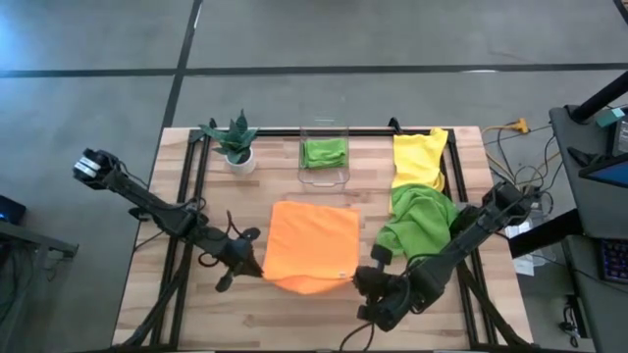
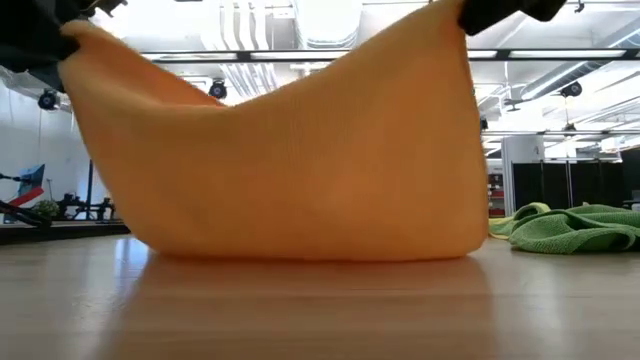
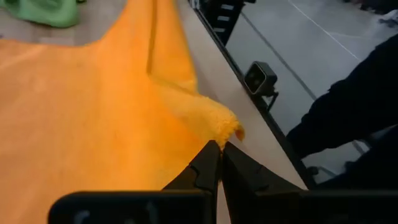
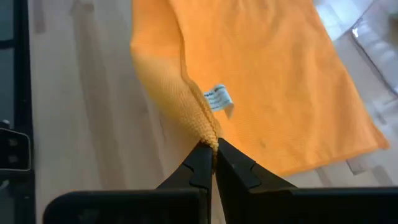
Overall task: Fold microfiber towels
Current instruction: Fold the orange towel
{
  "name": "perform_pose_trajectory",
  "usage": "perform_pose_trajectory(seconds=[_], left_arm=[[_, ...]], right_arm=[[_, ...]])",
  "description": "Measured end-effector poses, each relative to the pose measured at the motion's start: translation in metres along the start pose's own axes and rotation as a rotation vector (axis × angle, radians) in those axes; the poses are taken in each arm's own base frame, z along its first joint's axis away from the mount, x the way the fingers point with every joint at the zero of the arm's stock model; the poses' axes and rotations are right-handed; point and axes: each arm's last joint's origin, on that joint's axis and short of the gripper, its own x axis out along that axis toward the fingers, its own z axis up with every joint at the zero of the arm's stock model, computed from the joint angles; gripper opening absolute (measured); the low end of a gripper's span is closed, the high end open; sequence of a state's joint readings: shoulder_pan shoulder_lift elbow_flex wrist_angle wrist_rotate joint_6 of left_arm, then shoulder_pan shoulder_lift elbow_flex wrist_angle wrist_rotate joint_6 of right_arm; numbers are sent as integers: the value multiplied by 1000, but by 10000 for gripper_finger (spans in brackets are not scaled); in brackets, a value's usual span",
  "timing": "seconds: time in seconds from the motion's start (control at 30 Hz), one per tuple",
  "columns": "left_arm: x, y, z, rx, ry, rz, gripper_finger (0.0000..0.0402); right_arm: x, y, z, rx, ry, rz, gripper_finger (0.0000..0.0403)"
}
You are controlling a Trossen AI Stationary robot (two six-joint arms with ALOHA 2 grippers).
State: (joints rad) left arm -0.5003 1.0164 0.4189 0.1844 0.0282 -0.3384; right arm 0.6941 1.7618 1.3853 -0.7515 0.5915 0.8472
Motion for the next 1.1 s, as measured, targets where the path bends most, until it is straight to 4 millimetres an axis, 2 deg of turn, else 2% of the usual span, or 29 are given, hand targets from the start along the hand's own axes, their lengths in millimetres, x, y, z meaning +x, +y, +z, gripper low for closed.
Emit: perform_pose_trajectory(seconds=[0.17,0.3,0.77,1.1], left_arm=[[1,0,0,-24,4,13,0],[-1,7,-5,-41,15,179,0],[-5,23,-13,-6,-43,593,0],[3,44,-19,-26,17,717,0]], right_arm=[[-2,-5,-3,30,17,-20,8],[4,-18,-9,86,77,-112,9],[43,-63,-16,219,147,-305,9],[68,-100,-14,259,191,-417,9]])
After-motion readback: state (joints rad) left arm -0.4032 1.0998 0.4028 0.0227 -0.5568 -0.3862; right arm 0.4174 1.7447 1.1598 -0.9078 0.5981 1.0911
